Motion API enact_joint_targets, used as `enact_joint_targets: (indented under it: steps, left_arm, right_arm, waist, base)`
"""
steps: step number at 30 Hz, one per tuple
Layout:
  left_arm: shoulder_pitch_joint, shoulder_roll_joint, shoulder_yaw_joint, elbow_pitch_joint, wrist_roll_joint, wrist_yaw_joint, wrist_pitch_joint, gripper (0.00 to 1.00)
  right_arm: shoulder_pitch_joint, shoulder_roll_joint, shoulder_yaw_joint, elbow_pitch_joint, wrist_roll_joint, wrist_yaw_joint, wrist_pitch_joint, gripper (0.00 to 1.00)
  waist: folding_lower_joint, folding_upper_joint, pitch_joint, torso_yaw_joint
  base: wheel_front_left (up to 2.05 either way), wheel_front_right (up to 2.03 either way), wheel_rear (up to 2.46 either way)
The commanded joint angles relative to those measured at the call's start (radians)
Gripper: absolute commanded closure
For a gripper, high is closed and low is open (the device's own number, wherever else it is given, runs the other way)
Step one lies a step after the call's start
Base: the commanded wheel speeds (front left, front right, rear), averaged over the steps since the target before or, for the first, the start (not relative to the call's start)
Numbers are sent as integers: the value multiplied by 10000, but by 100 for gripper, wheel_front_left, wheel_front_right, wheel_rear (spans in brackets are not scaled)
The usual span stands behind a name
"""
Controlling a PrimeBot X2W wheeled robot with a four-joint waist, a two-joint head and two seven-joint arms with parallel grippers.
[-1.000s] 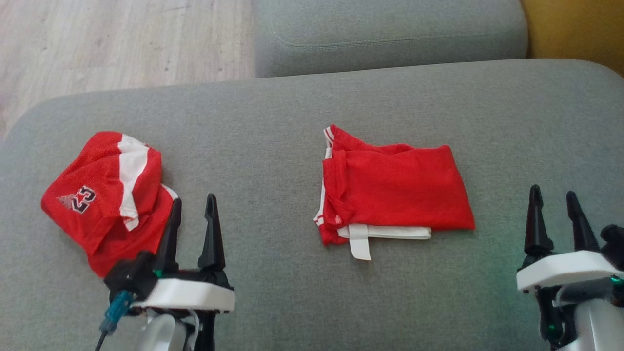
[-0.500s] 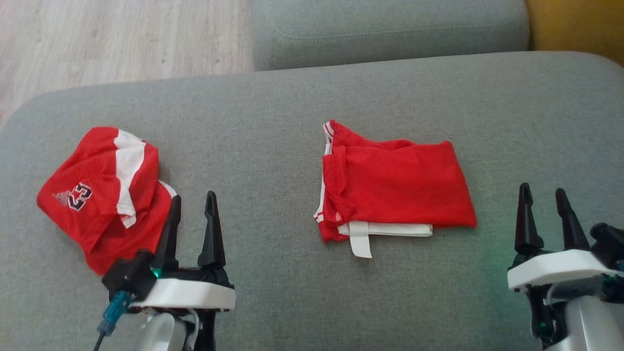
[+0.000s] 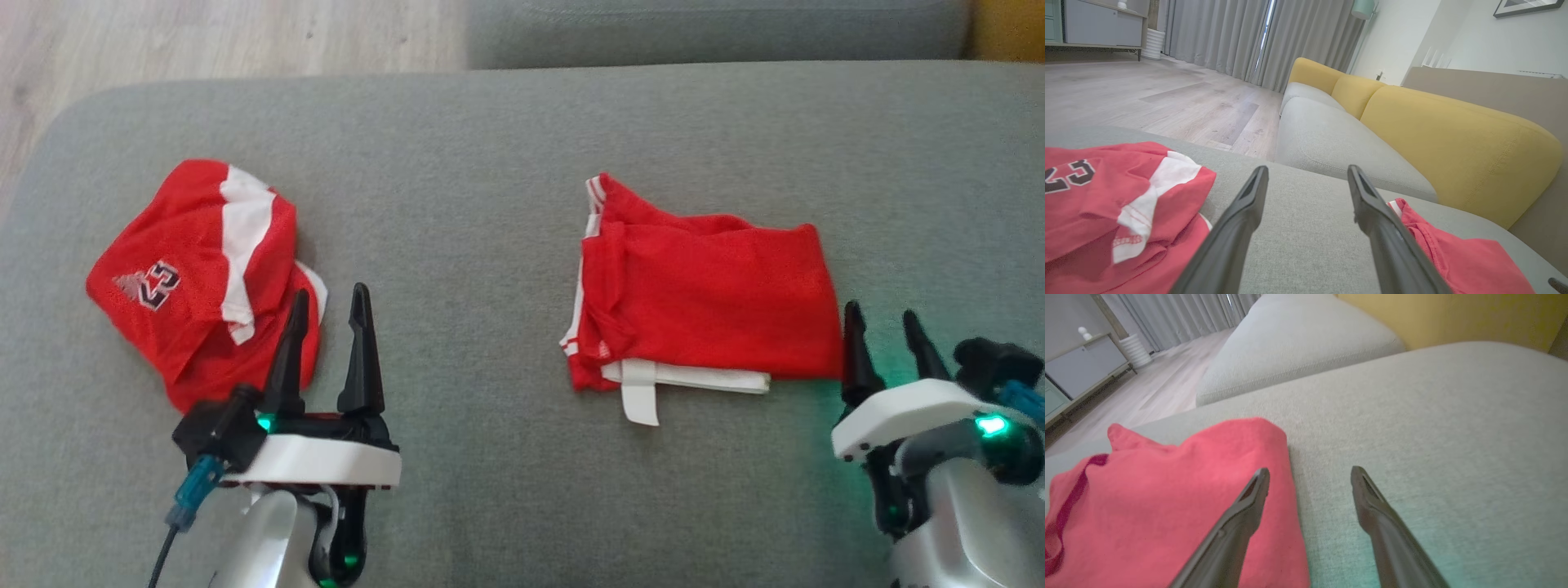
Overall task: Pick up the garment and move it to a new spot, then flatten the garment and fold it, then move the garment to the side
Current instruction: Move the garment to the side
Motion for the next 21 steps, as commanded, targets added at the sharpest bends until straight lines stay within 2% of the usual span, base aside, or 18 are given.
enact_joint_targets:
  steps: [1,18,19,20,21]
  left_arm:
    - [-436,33,203,-274,59,-42,-80,0]
    - [-605,33,124,-240,92,-19,-80,0]
    - [-614,33,115,-231,92,-17,-80,0]
    - [-622,33,111,-221,93,-11,-80,0]
    - [-628,33,108,-211,92,-6,-80,0]
  right_arm:
    - [-527,-53,326,157,-31,-9,47,0]
    - [-1899,-53,1482,3159,-116,-9,-316,0]
    - [-1973,-53,1550,3324,-110,-9,-323,12]
    - [-2045,-53,1581,3477,-162,-9,-370,84]
    - [-2113,-53,1596,3612,-231,-9,-443,100]
  waist:
    - [-1,0,172,204]
    - [-1,0,495,268]
    - [-1,0,489,256]
    - [-1,0,481,241]
    - [-1,0,466,228]
  base:
    - [0,0,0]
    - [0,0,0]
    - [0,0,0]
    - [0,0,0]
    - [0,0,0]
